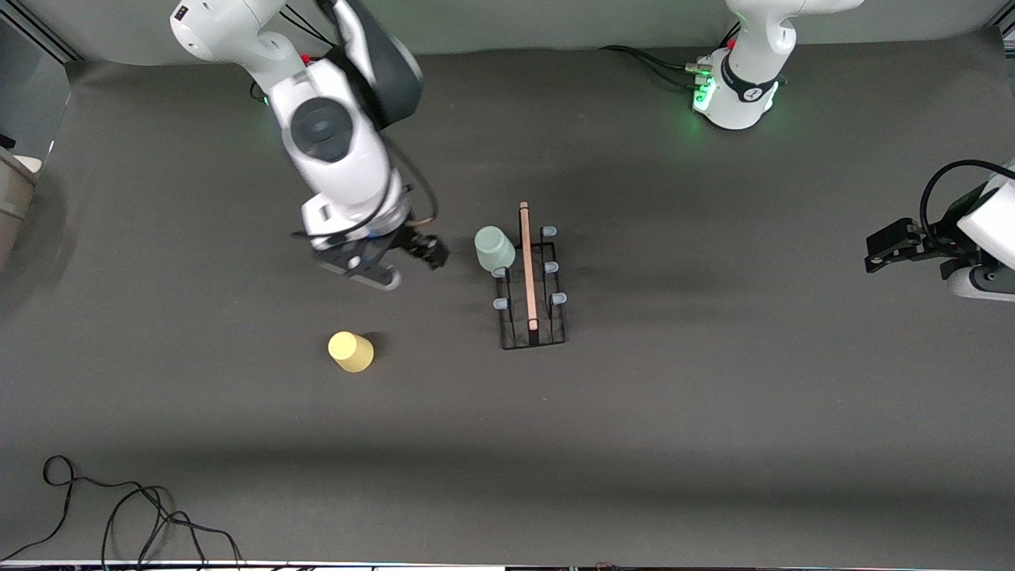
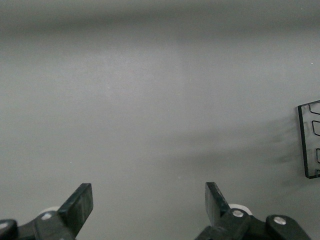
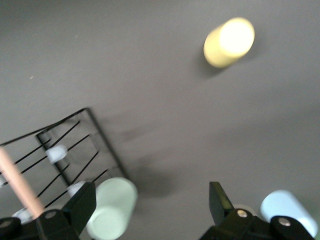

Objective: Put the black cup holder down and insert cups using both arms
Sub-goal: 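Move the right gripper to the yellow cup and grasp it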

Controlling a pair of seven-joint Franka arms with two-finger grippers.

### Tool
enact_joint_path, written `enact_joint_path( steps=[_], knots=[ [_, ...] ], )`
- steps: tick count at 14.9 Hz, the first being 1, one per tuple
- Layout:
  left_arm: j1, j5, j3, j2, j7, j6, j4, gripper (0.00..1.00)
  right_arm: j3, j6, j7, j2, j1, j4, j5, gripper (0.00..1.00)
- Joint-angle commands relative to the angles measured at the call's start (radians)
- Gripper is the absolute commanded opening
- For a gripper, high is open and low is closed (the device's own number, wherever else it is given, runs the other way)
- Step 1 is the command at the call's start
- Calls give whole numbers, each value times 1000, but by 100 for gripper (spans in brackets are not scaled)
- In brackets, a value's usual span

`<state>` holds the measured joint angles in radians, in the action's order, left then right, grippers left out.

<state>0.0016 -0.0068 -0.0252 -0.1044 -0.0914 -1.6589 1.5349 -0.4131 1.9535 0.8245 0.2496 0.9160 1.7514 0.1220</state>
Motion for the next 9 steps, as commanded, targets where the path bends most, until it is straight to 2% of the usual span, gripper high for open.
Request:
enact_joint_path(
  steps=[1,3,6,9],
  knots=[
    [-3,5,2,8,2,-10,7,100,-70,21,-200,40,-25,7,14,100],
    [-3,5,2,6,1,-10,8,100,-72,56,-309,63,-100,16,16,100],
    [-2,5,2,8,1,-10,7,100,-70,123,-361,128,-155,20,16,100],
    [-2,4,2,8,1,-10,7,100,-69,270,-412,200,-184,63,19,100]
  ],
)
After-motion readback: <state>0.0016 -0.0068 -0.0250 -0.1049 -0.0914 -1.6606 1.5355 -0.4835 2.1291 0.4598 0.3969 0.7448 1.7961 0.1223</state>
